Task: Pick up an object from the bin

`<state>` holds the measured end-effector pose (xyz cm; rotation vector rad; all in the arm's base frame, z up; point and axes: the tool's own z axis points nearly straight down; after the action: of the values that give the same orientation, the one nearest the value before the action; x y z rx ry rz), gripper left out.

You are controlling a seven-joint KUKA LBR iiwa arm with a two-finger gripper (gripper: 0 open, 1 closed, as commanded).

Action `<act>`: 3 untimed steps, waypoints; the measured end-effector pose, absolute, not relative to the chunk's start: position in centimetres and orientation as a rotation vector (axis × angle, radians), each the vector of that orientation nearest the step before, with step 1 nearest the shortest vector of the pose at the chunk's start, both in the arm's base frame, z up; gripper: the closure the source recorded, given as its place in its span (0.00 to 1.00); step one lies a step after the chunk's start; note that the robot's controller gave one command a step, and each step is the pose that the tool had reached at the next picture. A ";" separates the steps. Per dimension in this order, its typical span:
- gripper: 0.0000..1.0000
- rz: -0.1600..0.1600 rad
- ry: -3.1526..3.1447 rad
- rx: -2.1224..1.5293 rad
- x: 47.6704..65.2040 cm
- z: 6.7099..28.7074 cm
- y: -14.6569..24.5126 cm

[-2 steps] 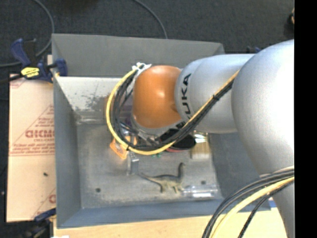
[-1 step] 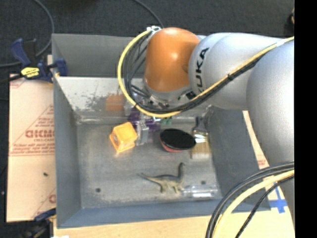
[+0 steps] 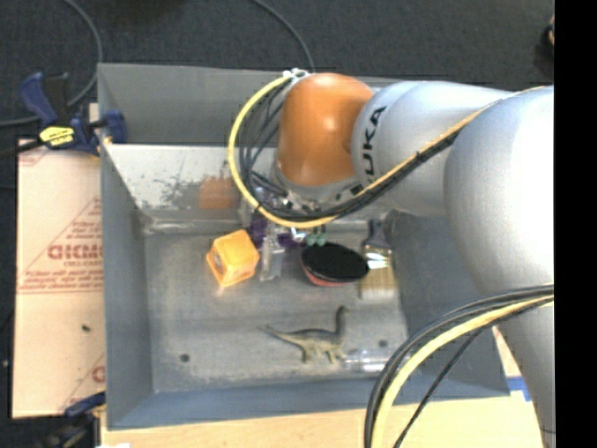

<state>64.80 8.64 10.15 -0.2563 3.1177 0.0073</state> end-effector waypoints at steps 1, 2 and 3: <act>0.00 0.004 3.110 -0.302 65.3 7.1 5.1; 1.00 0.005 3.031 -0.744 65.3 7.1 7.0; 1.00 0.005 3.031 -0.743 65.3 7.1 7.0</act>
Offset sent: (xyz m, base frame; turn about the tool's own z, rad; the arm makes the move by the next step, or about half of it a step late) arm 0.0038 -0.0154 -0.0315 -0.3208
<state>65.33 7.02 7.13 -0.7429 3.0313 0.0051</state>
